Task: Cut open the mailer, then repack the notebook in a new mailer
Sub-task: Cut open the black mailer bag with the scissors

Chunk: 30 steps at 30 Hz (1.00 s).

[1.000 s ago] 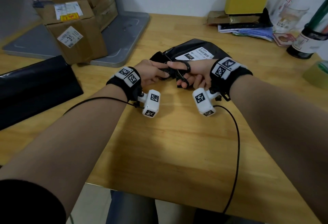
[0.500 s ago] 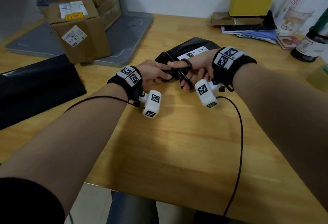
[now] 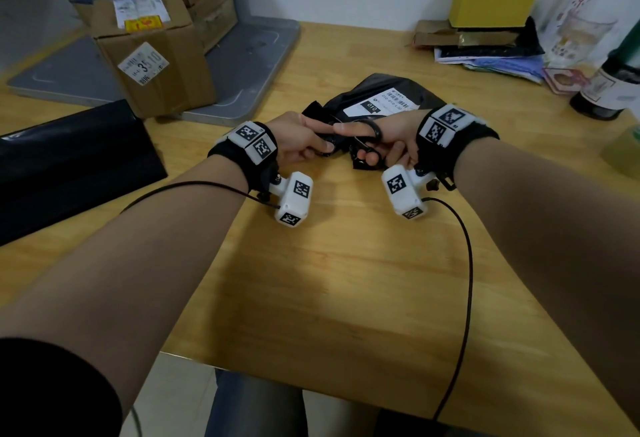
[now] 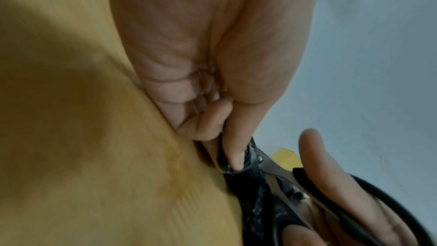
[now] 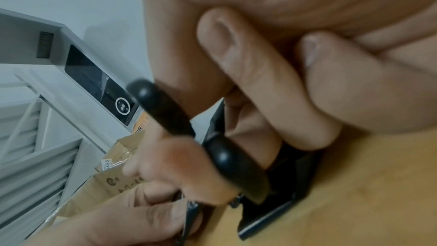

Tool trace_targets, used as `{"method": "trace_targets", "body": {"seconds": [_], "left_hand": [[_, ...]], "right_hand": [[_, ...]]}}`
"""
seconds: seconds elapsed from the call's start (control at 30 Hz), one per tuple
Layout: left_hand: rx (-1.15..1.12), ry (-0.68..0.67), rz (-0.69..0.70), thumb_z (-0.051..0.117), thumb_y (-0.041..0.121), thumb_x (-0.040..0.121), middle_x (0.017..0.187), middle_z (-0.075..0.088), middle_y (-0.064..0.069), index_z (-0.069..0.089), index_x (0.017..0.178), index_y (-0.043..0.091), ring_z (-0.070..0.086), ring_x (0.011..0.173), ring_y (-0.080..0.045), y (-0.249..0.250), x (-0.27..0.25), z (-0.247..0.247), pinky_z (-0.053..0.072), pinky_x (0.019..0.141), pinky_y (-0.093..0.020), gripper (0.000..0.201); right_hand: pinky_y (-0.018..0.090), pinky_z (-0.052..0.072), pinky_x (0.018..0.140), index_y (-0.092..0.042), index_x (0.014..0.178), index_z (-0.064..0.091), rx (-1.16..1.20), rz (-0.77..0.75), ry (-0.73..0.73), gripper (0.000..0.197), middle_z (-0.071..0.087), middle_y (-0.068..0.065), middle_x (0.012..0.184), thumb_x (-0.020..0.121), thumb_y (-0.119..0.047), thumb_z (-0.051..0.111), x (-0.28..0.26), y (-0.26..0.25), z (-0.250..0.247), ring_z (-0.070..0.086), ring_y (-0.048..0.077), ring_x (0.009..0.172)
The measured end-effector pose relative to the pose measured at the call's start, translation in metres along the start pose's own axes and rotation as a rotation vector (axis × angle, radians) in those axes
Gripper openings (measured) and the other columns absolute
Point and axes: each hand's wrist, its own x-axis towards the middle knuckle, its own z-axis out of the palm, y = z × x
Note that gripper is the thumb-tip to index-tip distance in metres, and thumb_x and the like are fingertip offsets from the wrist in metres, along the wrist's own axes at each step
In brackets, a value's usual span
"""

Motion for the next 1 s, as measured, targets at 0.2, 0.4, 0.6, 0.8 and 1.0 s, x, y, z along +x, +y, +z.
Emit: {"method": "trace_targets", "body": {"seconds": [0.2, 0.4, 0.6, 0.8, 1.0], "left_hand": [[0.000, -0.001, -0.002, 0.069, -0.007, 0.084, 0.094, 0.069, -0.003, 0.071, 0.120, 0.015, 0.044, 0.060, -0.009, -0.002, -0.003, -0.003, 0.045, 0.053, -0.016, 0.042], [0.012, -0.012, 0.020, 0.070, -0.009, 0.082, 0.105, 0.071, -0.005, 0.072, 0.118, 0.012, 0.049, 0.083, -0.019, -0.005, -0.004, -0.003, 0.047, 0.057, -0.017, 0.041], [-0.033, -0.040, 0.054, 0.073, -0.008, 0.080, 0.091, 0.068, -0.005, 0.073, 0.114, 0.009, 0.049, 0.069, -0.017, -0.011, -0.001, -0.007, 0.046, 0.059, -0.022, 0.038], [-0.067, -0.092, 0.088, 0.066, -0.014, 0.083, 0.090, 0.071, 0.000, 0.071, 0.112, 0.006, 0.061, 0.068, -0.009, -0.008, -0.007, -0.006, 0.045, 0.054, -0.017, 0.035], [-0.028, -0.091, 0.064, 0.067, -0.012, 0.084, 0.089, 0.073, 0.002, 0.072, 0.115, 0.009, 0.064, 0.068, -0.006, -0.003, -0.010, -0.006, 0.048, 0.056, -0.015, 0.038]], "right_hand": [[0.010, 0.018, 0.035, -0.020, 0.072, 0.050, -0.012, -0.033, 0.004, 0.058, 0.047, -0.010, 0.046, 0.084, -0.077, 0.053, -0.001, 0.003, 0.000, 0.024, 0.003, 0.027], [0.011, 0.019, 0.035, -0.014, 0.079, 0.057, -0.025, 0.016, -0.047, 0.069, 0.055, -0.005, 0.057, 0.075, -0.082, 0.049, -0.009, -0.006, -0.006, 0.029, 0.001, 0.029], [0.010, 0.021, 0.030, -0.003, 0.091, 0.065, -0.179, 0.068, -0.010, 0.088, 0.073, 0.007, 0.074, 0.079, -0.085, 0.038, -0.018, -0.025, 0.000, 0.030, 0.000, 0.027], [0.009, 0.019, 0.031, -0.005, 0.086, 0.066, -0.129, 0.086, 0.016, 0.078, 0.067, 0.004, 0.066, 0.062, -0.079, 0.061, -0.007, -0.019, 0.003, 0.028, 0.001, 0.027], [0.009, 0.016, 0.038, -0.017, 0.073, 0.056, -0.095, 0.041, 0.032, 0.063, 0.054, -0.005, 0.056, 0.071, -0.079, 0.064, -0.004, -0.007, 0.005, 0.024, 0.003, 0.028]]}}
